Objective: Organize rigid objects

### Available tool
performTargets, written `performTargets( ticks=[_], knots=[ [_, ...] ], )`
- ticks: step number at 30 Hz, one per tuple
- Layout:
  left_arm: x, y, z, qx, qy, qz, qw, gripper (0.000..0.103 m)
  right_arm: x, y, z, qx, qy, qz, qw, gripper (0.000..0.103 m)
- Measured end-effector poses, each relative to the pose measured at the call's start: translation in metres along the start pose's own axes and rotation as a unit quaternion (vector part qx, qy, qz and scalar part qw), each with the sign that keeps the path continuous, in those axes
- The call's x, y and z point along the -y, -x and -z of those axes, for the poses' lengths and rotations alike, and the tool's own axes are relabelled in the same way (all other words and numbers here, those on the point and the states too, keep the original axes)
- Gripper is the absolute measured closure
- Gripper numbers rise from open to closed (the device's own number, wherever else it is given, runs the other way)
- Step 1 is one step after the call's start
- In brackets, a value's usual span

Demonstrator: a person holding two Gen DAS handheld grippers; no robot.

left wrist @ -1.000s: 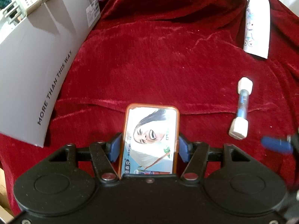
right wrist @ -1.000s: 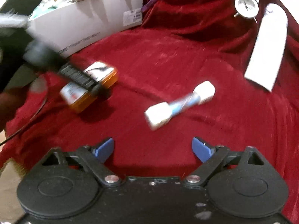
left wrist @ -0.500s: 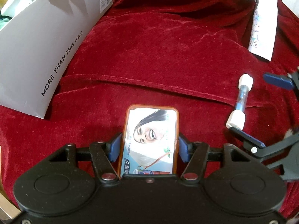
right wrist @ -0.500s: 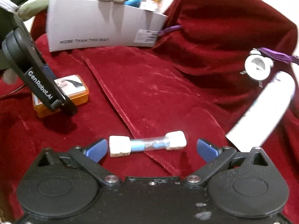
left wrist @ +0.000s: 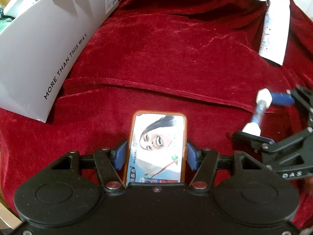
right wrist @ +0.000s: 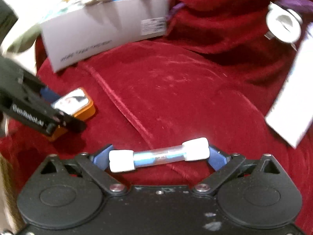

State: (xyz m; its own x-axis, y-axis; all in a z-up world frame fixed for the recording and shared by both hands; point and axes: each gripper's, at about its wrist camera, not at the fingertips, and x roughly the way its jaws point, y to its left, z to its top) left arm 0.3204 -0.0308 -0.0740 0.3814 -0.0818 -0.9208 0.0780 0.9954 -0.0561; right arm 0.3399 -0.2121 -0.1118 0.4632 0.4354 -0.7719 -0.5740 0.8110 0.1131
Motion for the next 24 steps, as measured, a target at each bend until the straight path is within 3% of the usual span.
performTargets(
  ticks=[6, 10, 17, 24],
  knots=[
    [0.004, 0.031, 0.013, 0.023, -0.008, 0.010, 0.9997, 0.046, -0.020, 0.058, 0.014, 0.025, -0.123, 0.027, 0.992, 0.003],
    [0.008, 0.062, 0.029, 0.042, -0.016, 0.017, 0.9988, 0.046, -0.044, 0.105, 0.029, 0.050, -0.172, 0.035, 0.983, 0.003],
    [0.010, 0.108, 0.072, 0.058, -0.035, 0.041, 0.9969, 0.046, -0.096, 0.170, 0.066, 0.077, -0.218, 0.037, 0.972, 0.003],
    [0.019, 0.130, 0.123, 0.050, -0.071, 0.031, 0.9957, 0.046, -0.147, 0.204, 0.107, 0.066, -0.229, 0.054, 0.970, 0.003]
  ],
)
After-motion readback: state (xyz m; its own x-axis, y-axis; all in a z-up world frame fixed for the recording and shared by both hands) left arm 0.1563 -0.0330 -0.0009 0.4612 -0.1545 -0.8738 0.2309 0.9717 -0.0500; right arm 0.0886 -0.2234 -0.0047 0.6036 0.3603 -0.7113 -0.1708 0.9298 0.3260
